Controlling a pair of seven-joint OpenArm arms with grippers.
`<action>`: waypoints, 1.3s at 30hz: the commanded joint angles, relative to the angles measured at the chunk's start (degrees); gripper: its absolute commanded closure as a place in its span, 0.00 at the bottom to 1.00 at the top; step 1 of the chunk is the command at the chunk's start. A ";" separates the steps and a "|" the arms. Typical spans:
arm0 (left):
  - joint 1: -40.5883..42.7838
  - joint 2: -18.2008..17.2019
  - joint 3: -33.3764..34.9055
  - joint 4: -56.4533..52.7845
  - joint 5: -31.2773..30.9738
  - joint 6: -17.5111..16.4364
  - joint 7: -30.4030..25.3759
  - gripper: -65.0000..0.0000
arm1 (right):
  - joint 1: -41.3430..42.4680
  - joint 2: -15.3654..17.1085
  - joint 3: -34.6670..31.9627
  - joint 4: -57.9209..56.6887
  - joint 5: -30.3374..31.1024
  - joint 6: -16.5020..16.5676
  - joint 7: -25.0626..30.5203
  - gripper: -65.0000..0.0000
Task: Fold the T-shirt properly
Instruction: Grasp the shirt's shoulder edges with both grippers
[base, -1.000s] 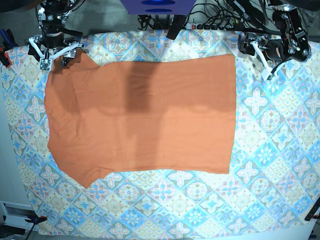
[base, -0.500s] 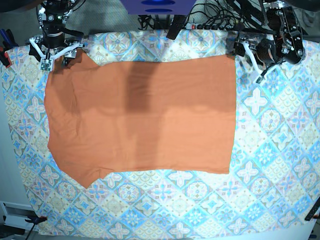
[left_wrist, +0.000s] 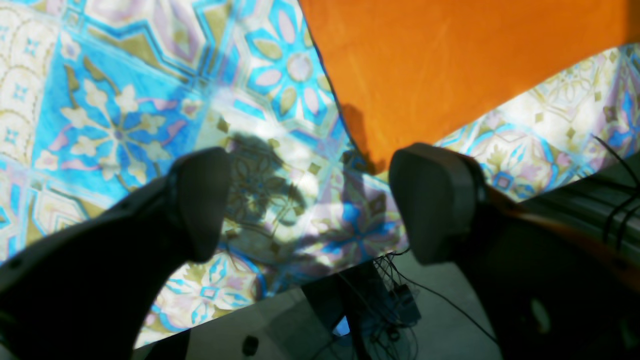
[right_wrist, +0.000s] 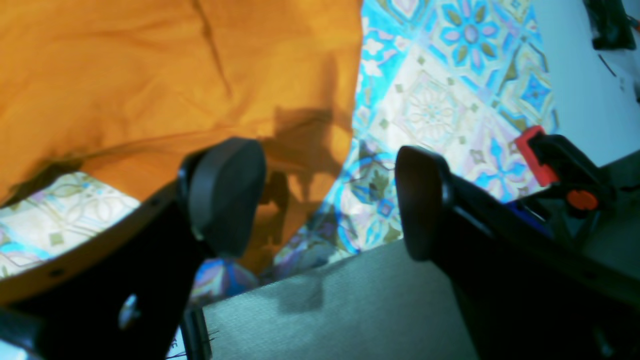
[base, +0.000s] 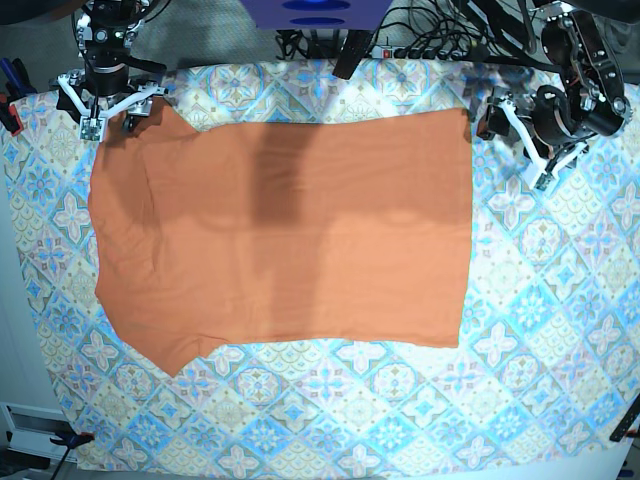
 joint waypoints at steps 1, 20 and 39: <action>0.02 -0.15 -0.22 -0.36 -0.87 -0.08 -0.34 0.19 | -0.25 0.47 0.25 0.82 -0.21 -0.32 1.23 0.34; -0.42 0.12 11.74 -15.40 -0.78 -0.08 -1.96 0.19 | -0.61 0.73 1.31 0.82 -0.30 -0.32 1.23 0.34; -1.39 0.29 15.52 -15.40 -0.52 -0.08 -1.96 0.19 | 1.42 0.38 13.53 0.91 15.18 16.21 -1.50 0.34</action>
